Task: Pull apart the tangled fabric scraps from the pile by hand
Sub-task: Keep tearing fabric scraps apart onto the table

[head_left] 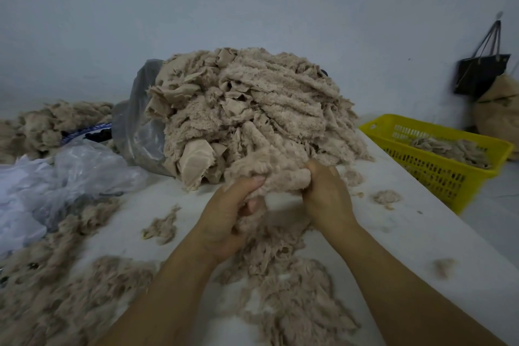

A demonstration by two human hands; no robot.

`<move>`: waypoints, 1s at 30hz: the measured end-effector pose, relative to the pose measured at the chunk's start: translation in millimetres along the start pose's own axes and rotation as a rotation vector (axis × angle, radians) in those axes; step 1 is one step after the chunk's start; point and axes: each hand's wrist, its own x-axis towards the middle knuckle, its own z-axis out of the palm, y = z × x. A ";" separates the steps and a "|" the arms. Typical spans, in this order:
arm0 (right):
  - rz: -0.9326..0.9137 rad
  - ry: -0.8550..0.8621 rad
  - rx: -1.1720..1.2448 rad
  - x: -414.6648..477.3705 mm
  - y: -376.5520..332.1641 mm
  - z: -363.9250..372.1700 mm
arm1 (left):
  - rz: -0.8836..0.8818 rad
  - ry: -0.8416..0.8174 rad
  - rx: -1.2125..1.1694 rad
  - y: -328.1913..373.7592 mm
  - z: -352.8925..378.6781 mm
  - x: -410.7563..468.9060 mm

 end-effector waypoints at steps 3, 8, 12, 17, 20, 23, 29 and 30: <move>0.141 0.003 0.091 4.9 15.8 -3.2 | 0.035 0.019 -0.230 10.8 -4.4 -1.4; 0.313 0.154 0.214 8.5 43.1 -18.6 | 0.135 0.233 -0.445 28.0 -26.0 5.5; 0.295 0.028 0.190 9.3 35.1 -5.5 | 0.145 0.135 -0.514 23.1 -31.2 9.9; 0.214 0.100 0.137 9.9 37.2 -9.6 | 0.127 0.147 -0.537 24.6 -36.7 12.0; -0.019 0.084 0.283 0.5 11.8 -6.4 | 0.088 0.129 -0.476 18.6 -24.3 10.3; -0.230 -0.102 0.309 -11.2 -13.2 4.0 | 0.019 0.088 -0.405 13.1 -15.0 6.0; -0.212 -0.200 0.408 -13.3 -13.3 15.6 | 0.026 -0.002 -0.235 1.5 -8.1 8.5; -0.191 -0.172 0.419 -12.1 -10.9 12.4 | 0.044 -0.004 -0.189 -0.4 -9.7 10.6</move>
